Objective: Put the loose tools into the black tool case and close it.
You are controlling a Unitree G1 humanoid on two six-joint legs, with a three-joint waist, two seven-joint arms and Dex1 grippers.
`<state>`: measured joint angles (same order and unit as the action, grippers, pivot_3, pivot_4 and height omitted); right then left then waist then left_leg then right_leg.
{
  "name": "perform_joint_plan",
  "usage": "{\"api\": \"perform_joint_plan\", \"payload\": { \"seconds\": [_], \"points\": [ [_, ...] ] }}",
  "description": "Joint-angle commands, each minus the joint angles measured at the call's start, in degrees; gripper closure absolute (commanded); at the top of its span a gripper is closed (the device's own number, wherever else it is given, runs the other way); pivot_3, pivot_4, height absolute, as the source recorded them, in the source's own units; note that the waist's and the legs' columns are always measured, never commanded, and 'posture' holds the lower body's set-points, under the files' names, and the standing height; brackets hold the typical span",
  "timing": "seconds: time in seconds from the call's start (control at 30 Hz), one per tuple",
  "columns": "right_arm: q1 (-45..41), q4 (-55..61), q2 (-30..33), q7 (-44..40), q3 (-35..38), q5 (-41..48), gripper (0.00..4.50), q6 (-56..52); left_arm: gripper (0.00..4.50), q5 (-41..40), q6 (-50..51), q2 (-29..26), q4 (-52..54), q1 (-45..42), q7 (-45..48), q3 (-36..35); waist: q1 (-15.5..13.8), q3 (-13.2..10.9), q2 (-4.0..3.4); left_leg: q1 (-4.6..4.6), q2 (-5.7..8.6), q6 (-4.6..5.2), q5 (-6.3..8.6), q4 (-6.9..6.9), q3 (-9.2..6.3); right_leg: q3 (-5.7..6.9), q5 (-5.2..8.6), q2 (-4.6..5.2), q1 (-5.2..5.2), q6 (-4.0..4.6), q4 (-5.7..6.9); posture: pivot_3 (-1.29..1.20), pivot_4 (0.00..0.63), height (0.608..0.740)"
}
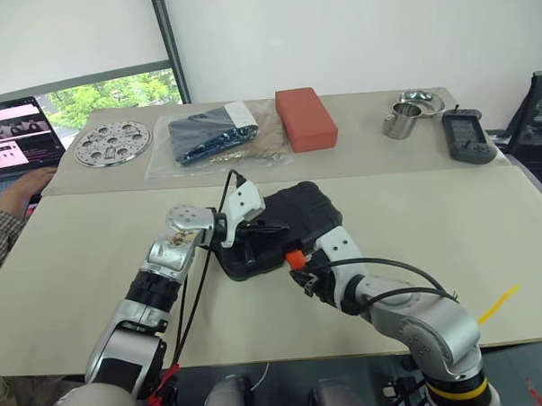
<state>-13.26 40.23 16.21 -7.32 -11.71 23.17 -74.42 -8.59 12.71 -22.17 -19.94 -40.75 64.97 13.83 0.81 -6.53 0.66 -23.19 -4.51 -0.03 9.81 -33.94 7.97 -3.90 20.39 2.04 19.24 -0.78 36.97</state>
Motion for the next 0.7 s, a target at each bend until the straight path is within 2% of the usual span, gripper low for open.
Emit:
{"api": "perform_joint_plan", "payload": {
  "seconds": [0.03,0.7],
  "points": [
    [-2.7,3.0,-0.3,1.4,1.2,-2.1,3.31,3.0,4.5,0.6,0.4,0.0,0.3,0.9,0.6,1.2,0.0,0.0,0.0,0.0,0.0,0.0,0.0,0.0,0.0,0.0,0.0,0.0,0.0,0.0,0.0,0.0,0.15,0.74],
    [-2.6,1.8,-0.4,0.6,-1.0,-5.0,3.31,6.5,4.5,1.5,0.0,-0.4,-0.3,1.5,1.0,1.7,0.0,0.0,0.0,0.01,-0.01,0.01,0.0,0.01,-0.01,0.0,0.0,0.0,0.0,0.0,-0.01,0.0,0.15,0.74]
  ]
}}
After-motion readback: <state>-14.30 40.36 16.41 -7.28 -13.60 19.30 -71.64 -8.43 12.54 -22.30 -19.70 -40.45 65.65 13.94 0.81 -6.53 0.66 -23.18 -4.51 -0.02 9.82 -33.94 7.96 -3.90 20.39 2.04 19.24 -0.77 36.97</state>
